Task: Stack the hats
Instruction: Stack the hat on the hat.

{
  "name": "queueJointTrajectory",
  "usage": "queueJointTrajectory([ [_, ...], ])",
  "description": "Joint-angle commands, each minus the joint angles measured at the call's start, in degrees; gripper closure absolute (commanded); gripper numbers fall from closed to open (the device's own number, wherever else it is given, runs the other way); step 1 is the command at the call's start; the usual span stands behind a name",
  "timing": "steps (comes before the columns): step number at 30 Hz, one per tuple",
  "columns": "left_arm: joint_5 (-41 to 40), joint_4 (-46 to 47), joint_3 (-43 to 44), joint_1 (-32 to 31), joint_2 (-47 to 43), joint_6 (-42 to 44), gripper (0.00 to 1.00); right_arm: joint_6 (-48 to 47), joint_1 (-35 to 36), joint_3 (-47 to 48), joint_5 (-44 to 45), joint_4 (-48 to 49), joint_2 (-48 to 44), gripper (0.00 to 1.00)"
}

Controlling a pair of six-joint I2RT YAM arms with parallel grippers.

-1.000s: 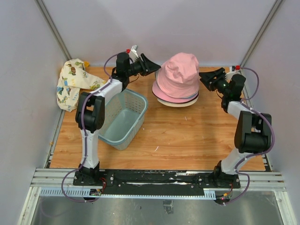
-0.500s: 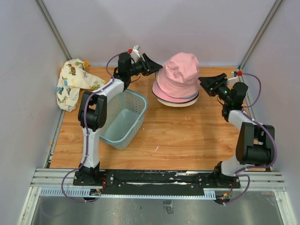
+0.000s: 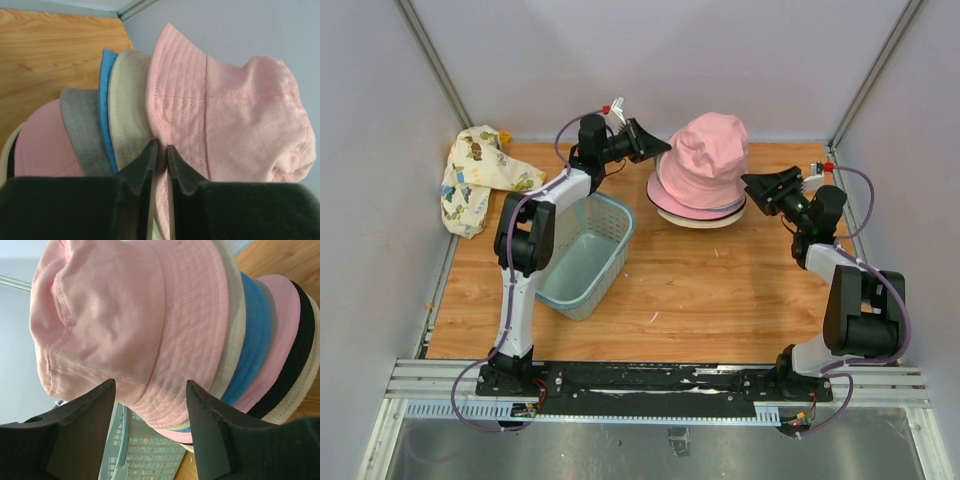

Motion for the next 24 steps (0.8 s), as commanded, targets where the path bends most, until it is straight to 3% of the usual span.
queueJointTrajectory([
  [1, 3.0, 2.4, -0.9, -1.3, 0.3, 0.3, 0.91, 1.3, -2.5, -1.9, -0.9, 4.8, -0.6, 0.4],
  [3, 2.7, 2.6, -2.6, -1.3, -0.5, 0.7, 0.99, 1.8, -2.7, -2.4, -1.0, 5.9, -0.2, 0.4],
  [11, 0.6, 1.5, -7.9, -1.3, -2.8, 2.9, 0.99, 2.8, -3.5, -3.8, -1.2, 9.0, 1.6, 0.4],
  [24, 0.3, 0.1, -7.5, -2.3, -2.4, 4.3, 1.0, 6.4, -2.4, -1.8, -1.9, 15.7, 8.0, 0.4],
])
